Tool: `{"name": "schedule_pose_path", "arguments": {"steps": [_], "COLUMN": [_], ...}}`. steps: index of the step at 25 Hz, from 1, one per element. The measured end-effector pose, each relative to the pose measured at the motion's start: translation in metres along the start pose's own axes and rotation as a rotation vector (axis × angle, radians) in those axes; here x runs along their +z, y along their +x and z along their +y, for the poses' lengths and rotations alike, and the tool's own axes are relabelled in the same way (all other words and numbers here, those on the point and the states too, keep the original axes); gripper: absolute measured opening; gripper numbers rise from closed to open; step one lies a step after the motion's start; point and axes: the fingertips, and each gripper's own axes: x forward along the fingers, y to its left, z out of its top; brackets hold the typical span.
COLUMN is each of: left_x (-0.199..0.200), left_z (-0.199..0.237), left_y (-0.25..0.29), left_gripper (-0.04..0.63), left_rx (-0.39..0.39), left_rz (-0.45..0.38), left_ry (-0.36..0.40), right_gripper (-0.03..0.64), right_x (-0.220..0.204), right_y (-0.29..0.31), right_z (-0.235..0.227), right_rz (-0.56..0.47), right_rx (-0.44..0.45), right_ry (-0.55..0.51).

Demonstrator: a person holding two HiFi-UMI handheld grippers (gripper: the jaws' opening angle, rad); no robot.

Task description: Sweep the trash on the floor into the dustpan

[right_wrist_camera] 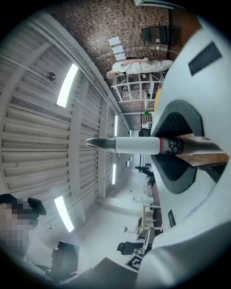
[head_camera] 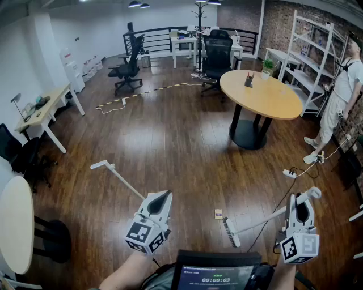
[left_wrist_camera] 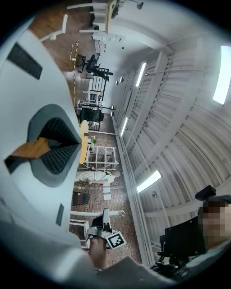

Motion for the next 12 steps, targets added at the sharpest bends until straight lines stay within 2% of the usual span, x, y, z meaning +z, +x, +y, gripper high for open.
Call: {"name": "schedule_pose_path", "arguments": {"steps": [6,12], "left_x": [-0.012,-0.016], "left_z": [0.024,0.051], "left_y": [0.01,0.044], "left_gripper": [0.0,0.0], "left_rx": [-0.037,-0.014], "left_rz": [0.009,0.035], "left_ry": [0.001,-0.008], "right_gripper": [0.114,0.114], "right_x": [-0.012,-0.018], "right_y": [0.02,0.055], "right_z": [0.017,0.02], "right_rz": [0.0,0.019], "right_rx": [-0.011,0.008], "right_ry": [-0.017,0.001]}}
